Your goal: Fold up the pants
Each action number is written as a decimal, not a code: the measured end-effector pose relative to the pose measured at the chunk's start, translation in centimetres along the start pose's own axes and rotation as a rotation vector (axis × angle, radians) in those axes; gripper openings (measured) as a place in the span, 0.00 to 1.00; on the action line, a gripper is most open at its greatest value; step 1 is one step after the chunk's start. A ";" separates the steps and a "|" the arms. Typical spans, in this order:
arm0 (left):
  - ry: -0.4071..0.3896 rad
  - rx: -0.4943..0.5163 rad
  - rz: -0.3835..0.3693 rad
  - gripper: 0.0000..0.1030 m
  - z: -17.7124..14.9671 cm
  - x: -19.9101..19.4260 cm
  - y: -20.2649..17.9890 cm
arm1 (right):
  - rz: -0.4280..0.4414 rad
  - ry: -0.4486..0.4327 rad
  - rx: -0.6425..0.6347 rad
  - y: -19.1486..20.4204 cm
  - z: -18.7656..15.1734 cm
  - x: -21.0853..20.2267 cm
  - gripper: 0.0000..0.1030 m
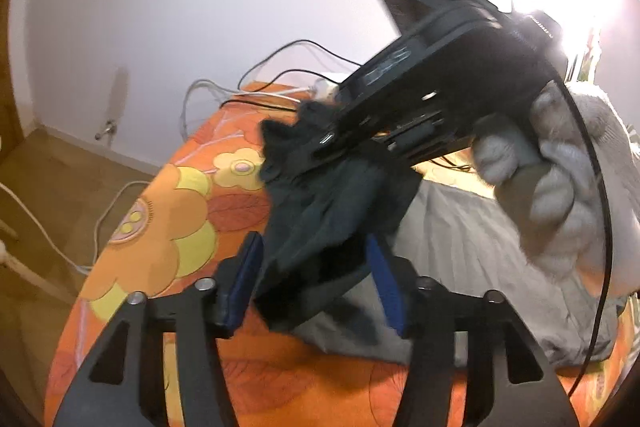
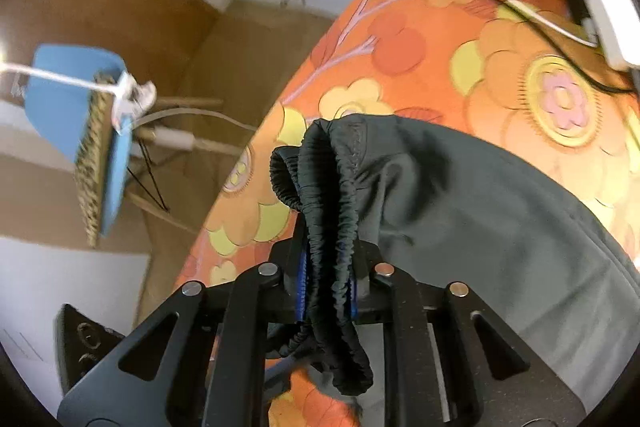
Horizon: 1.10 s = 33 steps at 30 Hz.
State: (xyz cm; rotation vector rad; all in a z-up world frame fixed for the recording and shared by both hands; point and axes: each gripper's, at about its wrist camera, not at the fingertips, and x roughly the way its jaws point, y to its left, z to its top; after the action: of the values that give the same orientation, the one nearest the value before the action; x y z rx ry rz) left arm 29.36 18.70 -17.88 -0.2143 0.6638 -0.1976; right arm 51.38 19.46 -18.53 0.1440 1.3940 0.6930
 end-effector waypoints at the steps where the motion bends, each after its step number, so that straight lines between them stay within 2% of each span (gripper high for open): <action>1: 0.003 0.006 0.001 0.53 -0.1 -0.3 -0.2 | 0.016 -0.016 0.012 -0.2 -0.1 -0.7 0.15; 5: 0.020 0.029 -0.010 0.53 -0.7 -0.8 -1.5 | 0.082 -0.098 0.056 -0.9 -1.2 -4.5 0.15; 10: 0.010 0.041 -0.073 0.53 -0.6 -1.5 -5.0 | 0.116 -0.209 0.109 -1.9 -3.6 -10.8 0.15; 12: 0.010 0.072 -0.106 0.53 -0.8 -1.8 -7.2 | 0.111 -0.252 0.128 -2.6 -4.8 -13.7 0.15; 14: 0.014 0.112 -0.119 0.59 -1.0 -1.8 -9.1 | 0.094 -0.303 0.145 -3.6 -6.5 -17.1 0.15; 16: 0.014 0.152 -0.129 0.60 -1.0 -1.5 -11.3 | 0.084 -0.345 0.172 -4.7 -8.1 -19.8 0.15; 19: 0.031 0.158 -0.182 0.60 -1.1 -1.4 -14.1 | 0.073 -0.410 0.228 -7.4 -11.2 -24.2 0.15; 24: 0.057 0.164 -0.299 0.60 -1.3 -2.0 -18.1 | 0.024 -0.500 0.323 -12.9 -18.3 -30.5 0.15; 29: 0.085 0.186 -0.328 0.60 -1.3 -2.2 -21.0 | -0.085 -0.578 0.427 -20.0 -27.8 -36.0 0.15; 33: 0.192 0.222 -0.313 0.60 -2.8 -0.1 -24.1 | -0.154 -0.599 0.491 -24.8 -34.4 -38.1 0.15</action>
State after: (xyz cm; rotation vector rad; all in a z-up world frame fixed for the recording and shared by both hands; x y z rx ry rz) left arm 24.83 -4.76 -13.71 -0.0851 0.7905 -0.5947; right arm 27.72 -30.59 -5.10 0.5776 0.9536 0.1384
